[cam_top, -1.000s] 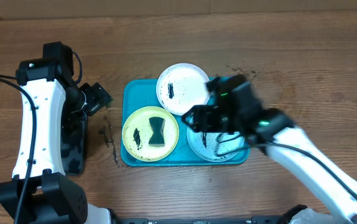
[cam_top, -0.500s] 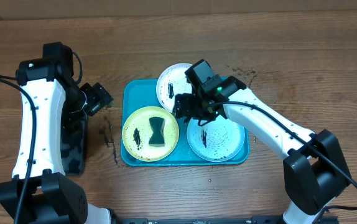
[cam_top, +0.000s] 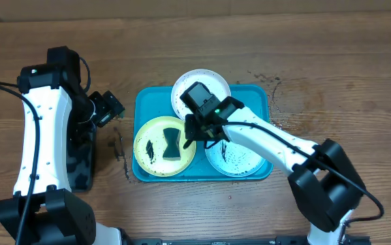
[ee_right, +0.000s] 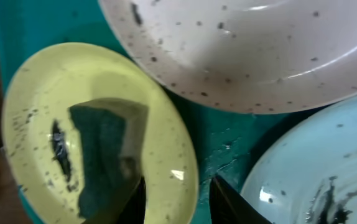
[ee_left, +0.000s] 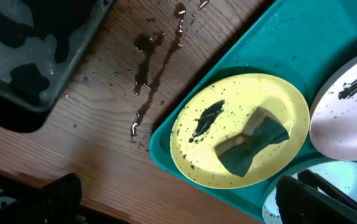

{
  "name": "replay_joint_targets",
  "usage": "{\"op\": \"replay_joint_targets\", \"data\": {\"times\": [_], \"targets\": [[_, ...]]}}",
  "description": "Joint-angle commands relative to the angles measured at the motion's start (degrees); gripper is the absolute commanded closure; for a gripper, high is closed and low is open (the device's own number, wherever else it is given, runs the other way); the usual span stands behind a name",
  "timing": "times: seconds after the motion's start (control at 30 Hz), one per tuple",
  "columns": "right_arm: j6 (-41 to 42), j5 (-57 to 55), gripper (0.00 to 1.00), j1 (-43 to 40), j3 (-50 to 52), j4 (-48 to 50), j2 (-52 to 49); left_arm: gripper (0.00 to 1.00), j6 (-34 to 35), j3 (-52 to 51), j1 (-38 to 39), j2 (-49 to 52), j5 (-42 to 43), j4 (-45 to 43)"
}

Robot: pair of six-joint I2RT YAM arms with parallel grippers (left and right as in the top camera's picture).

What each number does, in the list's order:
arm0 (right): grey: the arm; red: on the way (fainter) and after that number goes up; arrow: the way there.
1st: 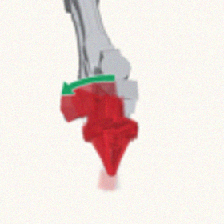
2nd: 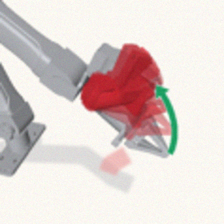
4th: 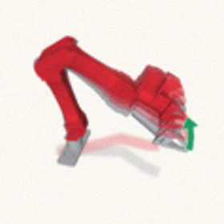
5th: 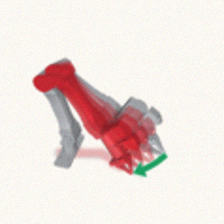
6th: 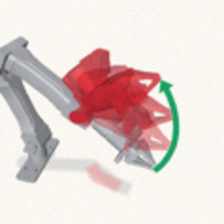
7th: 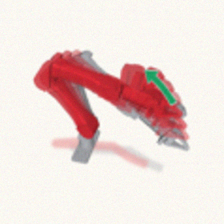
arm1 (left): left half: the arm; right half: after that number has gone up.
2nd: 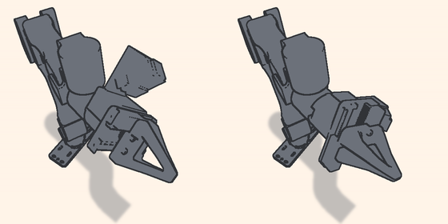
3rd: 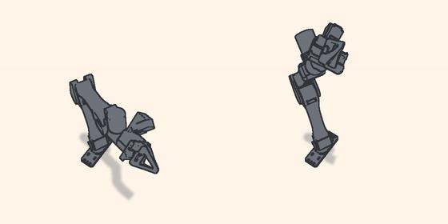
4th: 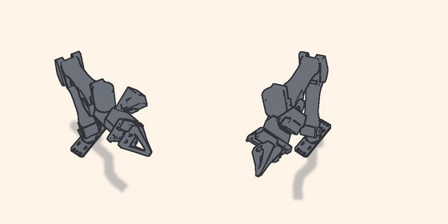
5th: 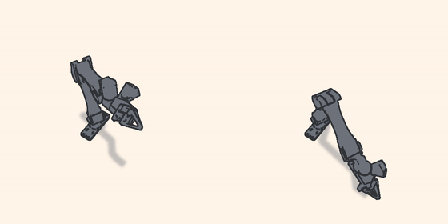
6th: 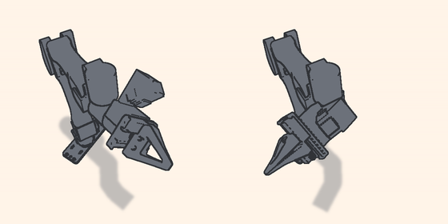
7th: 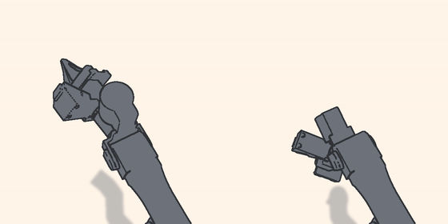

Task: Clean dirty plates on tray and stack at the side
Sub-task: 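Reach the right gripper to the yellow plate rim and grip it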

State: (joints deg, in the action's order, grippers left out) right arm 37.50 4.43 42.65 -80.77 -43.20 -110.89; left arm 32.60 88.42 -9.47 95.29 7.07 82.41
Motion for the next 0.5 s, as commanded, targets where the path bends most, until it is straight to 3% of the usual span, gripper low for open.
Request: {"op": "replay_joint_targets", "data": {"times": [0.0,0.3,0.4,0.47], "targets": [[1.11,-1.81,0.64,-0.26,0.57,0.09,-2.10,0.00,-4.50,-0.33,0.48,0.11,3.37,-0.24],[0.70,0.66,0.65,-0.28,0.57,0.98,-5.29,0.00,-5.88,-0.35,3.56,0.11,4.59,-1.07],[0.66,0.76,0.71,-0.28,0.57,0.94,-5.29,0.03,-5.86,-0.87,4.70,0.11,4.61,-1.88],[0.68,0.76,0.82,-0.28,0.57,0.63,-5.29,0.08,-5.84,-1.88,5.64,0.17,4.63,-2.78]]}}
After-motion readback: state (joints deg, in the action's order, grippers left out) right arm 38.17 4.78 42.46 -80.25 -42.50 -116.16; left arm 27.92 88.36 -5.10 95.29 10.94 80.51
